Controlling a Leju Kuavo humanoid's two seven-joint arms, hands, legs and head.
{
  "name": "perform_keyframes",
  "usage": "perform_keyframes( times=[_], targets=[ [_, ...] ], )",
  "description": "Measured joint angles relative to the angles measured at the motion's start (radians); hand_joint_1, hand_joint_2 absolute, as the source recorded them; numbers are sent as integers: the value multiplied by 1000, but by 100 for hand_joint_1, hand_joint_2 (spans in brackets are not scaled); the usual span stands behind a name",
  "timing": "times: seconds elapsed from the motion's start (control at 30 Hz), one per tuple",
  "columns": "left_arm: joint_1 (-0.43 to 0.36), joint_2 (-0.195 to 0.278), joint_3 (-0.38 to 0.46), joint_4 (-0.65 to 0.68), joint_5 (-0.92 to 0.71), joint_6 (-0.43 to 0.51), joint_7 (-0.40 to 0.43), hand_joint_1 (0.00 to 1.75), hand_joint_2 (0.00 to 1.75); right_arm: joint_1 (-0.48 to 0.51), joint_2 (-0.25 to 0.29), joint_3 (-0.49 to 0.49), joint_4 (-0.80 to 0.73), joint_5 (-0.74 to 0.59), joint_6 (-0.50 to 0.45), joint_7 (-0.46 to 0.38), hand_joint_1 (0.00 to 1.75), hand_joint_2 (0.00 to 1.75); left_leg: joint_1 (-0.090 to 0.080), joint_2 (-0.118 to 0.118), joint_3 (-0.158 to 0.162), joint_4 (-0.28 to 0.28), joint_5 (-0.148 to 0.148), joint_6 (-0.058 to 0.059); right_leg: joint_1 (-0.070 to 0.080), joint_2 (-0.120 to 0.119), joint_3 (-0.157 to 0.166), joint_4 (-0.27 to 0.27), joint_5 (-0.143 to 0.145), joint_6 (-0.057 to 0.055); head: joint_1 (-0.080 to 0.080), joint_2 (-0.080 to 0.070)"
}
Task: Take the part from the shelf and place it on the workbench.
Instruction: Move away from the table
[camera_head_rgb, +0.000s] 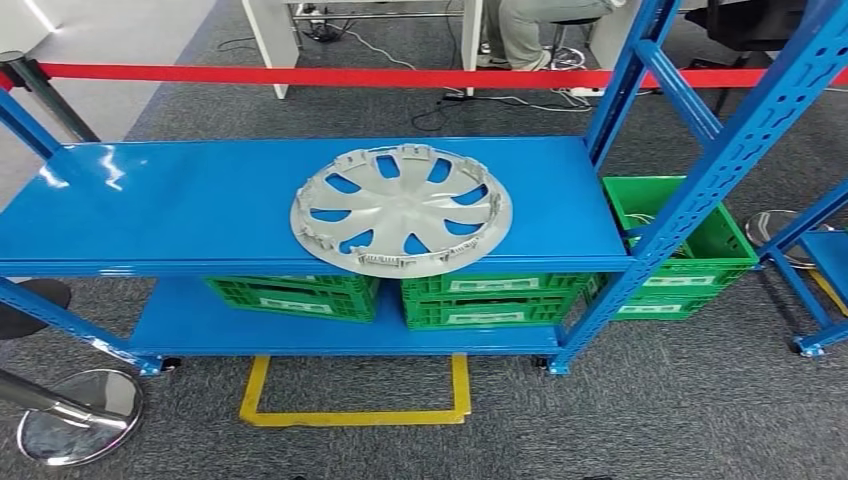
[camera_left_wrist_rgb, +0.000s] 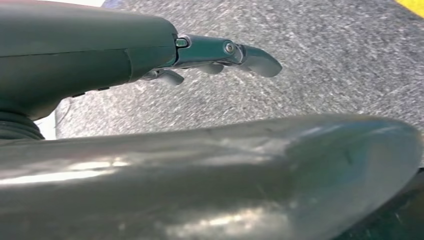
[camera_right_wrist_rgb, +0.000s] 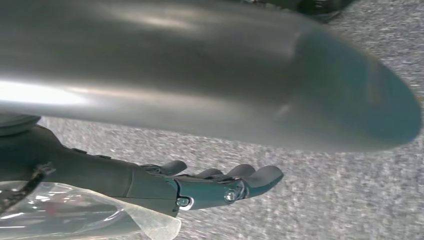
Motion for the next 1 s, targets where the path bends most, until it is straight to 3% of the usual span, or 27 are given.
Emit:
perform_keyframes(
  times=[0.07,0.13,0.2,0.37,0.5,0.67,1.0],
  targets=[
    [1,1,0,3,0,6,0,0,0,-4,0,-2,3,-17,0,7,0,0,0,-6,-2,1,0,6,0,1,6,-5,0,-4,-1,0],
    [1,1,0,8,2,12,0,0,87,-4,0,-5,6,-33,-1,19,0,87,0,-6,-1,1,1,20,1,1,7,-7,3,-3,-1,0],
    [-1,1,0,11,6,16,2,0,175,-4,0,-9,8,-41,-3,28,0,175,0,-6,2,-3,2,23,3,2,8,-7,2,-6,-1,0],
    [-4,9,2,28,62,-13,6,0,175,3,-6,24,10,-105,2,51,0,175,1,-5,7,-10,1,21,6,2,11,-6,-3,-16,-2,0],
    [0,18,12,44,125,-56,-1,0,0,15,-23,85,10,-196,16,73,0,0,6,-5,8,-12,-1,-8,9,2,12,-6,-5,-20,-1,0],
    [4,30,35,63,203,-111,-15,0,0,37,-46,181,6,-310,33,99,0,0,7,-5,8,-12,-3,-18,9,2,13,-6,-5,-20,-1,0],
    [14,59,94,98,364,-222,-43,0,0,84,-89,393,-17,-546,68,153,0,0,4,-5,8,-11,-4,-18,6,2,15,-9,-6,-19,-1,0]
  ],
)
